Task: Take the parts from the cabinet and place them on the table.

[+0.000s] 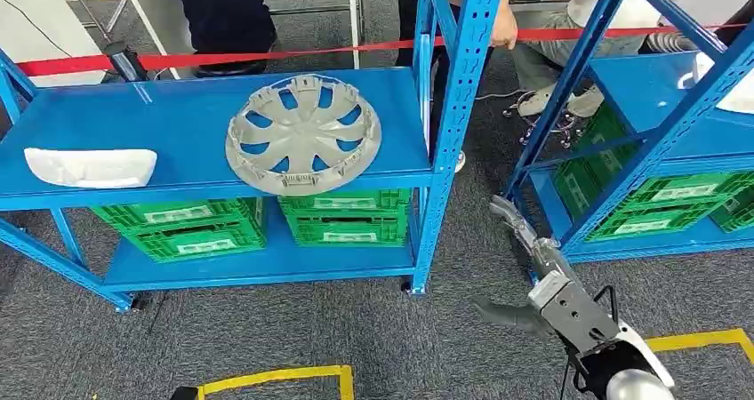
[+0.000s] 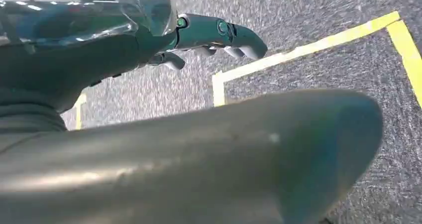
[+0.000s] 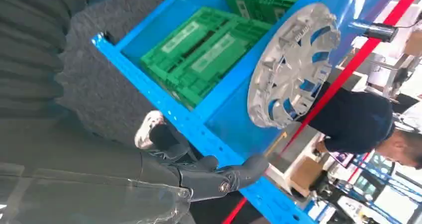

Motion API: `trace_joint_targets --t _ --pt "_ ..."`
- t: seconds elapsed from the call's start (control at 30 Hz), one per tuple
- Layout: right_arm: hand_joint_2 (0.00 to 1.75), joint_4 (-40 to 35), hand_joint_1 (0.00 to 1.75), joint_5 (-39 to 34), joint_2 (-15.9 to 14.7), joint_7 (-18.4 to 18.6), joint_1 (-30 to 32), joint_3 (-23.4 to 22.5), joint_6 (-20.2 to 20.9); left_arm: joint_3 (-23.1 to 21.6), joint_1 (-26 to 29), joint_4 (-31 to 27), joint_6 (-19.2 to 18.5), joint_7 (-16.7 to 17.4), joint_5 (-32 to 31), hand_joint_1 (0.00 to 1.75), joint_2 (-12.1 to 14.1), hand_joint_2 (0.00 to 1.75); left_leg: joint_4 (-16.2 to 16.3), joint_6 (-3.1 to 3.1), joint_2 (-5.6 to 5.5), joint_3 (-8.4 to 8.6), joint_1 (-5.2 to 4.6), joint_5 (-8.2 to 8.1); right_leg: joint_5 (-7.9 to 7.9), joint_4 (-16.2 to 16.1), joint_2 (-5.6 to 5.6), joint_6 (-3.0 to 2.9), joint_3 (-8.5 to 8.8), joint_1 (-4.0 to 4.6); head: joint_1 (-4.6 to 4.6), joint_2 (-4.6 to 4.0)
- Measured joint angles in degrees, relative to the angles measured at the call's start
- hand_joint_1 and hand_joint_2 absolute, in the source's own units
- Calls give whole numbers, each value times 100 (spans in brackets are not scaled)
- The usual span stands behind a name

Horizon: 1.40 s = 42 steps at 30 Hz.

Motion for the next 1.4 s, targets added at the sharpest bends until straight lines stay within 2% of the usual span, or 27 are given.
trace_joint_targets --t 0.03,0.07,0.13,0.17,0.2,0.23,0.27,0.3,0.33,0.37,0.5,0.53,0.57,0.7,0.83,0.9,1.1,1.4 --pt "175 59 0 9 7 -4 -153 68 2 -20 -8 -15 17 0 0 0 35 0 94 -51 -5 -66 28 -75 11 -11 3 -13 12 -20 -2 0" --pt "175 143 0 56 17 -2 -305 152 2 -37 -25 -57 19 0 0 0 88 0 354 -98 -2 -173 42 -250 18 -7 2 -43 13 -31 -20 0" --pt "175 330 0 107 55 0 -590 337 -59 -85 -61 -120 6 26 0 0 162 0 1331 -180 -1 -638 90 -699 17 -3 3 -45 5 -25 -18 0" --pt "175 418 0 107 77 2 -698 420 -127 -100 -60 -166 -2 37 0 0 195 0 1743 -204 1 -846 108 -817 17 -2 2 -45 6 -24 -15 0" --pt "175 503 0 105 112 2 -788 507 -182 -122 -56 -192 -9 42 0 0 199 0 1886 -216 5 -939 119 -797 16 0 2 -44 9 -25 -15 0" --pt "175 555 0 101 135 2 -852 555 -223 -146 -55 -214 -15 48 0 0 201 0 1733 -215 10 -892 129 -645 15 0 2 -43 14 -25 -17 0" --pt "175 583 0 74 166 2 -909 592 -284 -173 -50 -249 -18 79 0 0 201 0 1313 -207 17 -706 139 -384 14 0 2 -42 21 -25 -15 0" --pt "175 607 0 26 214 -15 -965 623 -363 -194 -40 -301 -18 129 -11 0 201 0 730 -186 21 -431 140 -91 13 -2 3 -40 32 -23 -18 0" --pt "175 623 0 -13 252 -26 -1012 636 -420 -208 -26 -352 -18 171 -24 0 201 0 204 -154 19 -172 139 132 12 -6 3 -38 39 -22 -15 0" --pt "175 638 0 -39 280 -31 -1049 638 -450 -219 -22 -398 -16 192 -44 0 201 0 -2 -129 9 -63 109 38 11 -4 4 -23 22 9 -9 0" --pt "175 684 0 -52 350 -35 -1099 666 -481 -234 49 -501 -13 225 -44 0 194 0 -58 -24 13 -74 68 84 28 -47 6 89 6 12 -18 0" --pt "175 695 0 -53 348 -39 -1114 673 -483 -240 56 -505 -13 225 -44 0 175 0 -88 -106 6 -55 90 128 22 -43 -1 -22 4 24 0 0" --pt "175 706 0 -83 352 -52 -1140 680 -514 -247 62 -522 -18 243 -48 0 168 0 -84 -97 -4 -62 78 131 37 -52 -14 -29 2 14 -2 0" --pt "175 752 0 -278 396 -149 -1126 627 -778 -251 170 -605 -125 345 -118 0 81 0 -72 -41 -15 -70 45 122 47 -77 -17 -9 9 -7 -2 0" --pt "175 830 0 -435 407 -401 -1115 407 -1088 -243 321 -632 -118 358 -155 0 -41 0 -56 -8 -12 -75 22 118 58 -83 -17 38 5 -30 -4 0" --pt "175 876 0 -439 376 -549 -1117 249 -1222 -238 330 -618 -83 400 -166 0 -88 0 -47 1 -16 -83 14 121 60 -86 -19 122 -1 -42 -2 0" --pt "175 937 0 -551 151 -737 -1140 -291 -1268 -201 31 -226 196 498 -41 0 -247 0 -47 24 -14 -96 13 135 82 -86 -21 147 -4 -41 -4 0" --pt "175 937 0 -549 74 -743 -1138 -431 -1268 -188 -81 -2 210 503 -33 0 -306 0 -47 21 -5 -94 33 137 82 -81 -17 144 -11 -16 -7 0"
